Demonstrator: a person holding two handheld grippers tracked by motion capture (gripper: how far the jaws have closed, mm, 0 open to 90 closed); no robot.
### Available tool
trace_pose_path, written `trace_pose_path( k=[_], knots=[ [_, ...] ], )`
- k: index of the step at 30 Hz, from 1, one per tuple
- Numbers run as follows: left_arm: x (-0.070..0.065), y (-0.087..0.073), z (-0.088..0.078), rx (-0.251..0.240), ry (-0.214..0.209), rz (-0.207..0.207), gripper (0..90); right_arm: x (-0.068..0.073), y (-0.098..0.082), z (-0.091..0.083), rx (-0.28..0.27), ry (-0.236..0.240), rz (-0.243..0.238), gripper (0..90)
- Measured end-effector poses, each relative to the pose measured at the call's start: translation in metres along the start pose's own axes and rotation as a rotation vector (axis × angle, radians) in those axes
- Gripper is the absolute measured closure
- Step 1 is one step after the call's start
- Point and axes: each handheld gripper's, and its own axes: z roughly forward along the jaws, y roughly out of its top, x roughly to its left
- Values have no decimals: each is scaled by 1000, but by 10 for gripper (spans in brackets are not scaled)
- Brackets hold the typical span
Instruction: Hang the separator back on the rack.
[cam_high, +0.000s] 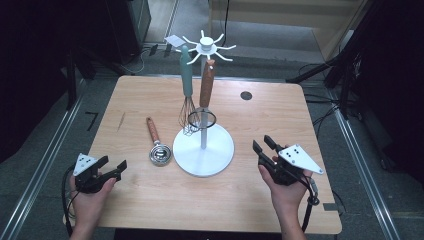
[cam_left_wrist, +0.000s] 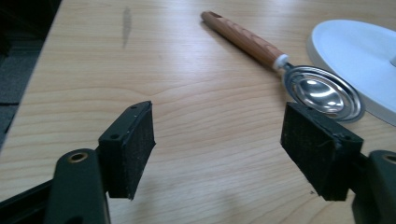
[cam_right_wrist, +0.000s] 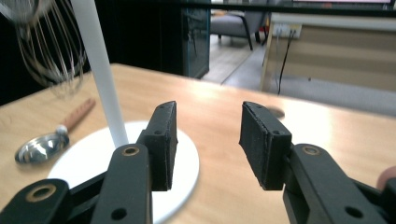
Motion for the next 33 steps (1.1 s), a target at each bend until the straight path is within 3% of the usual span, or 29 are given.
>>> trace_pose_path(
  k=[7,10,15,24,29,33],
  knots=[
    [-18,5,9,-9,-38,18,406,-7,-33,-8,62,-8,25,580],
    [-22,5,14,5,-32,26,493,-8,-41,-10,90,-4,20,589],
    [-27,9,23,31,-74,27,580,-8,-51,-17,109,-1,32,597],
    [-43,16,43,54,-87,46,595,-10,-68,-24,154,13,77,594],
    [-47,19,55,68,-103,26,614,-9,-68,-22,150,23,93,594],
    [-48,22,60,81,-86,3,639,-7,-71,-20,166,28,98,594]
  ],
)
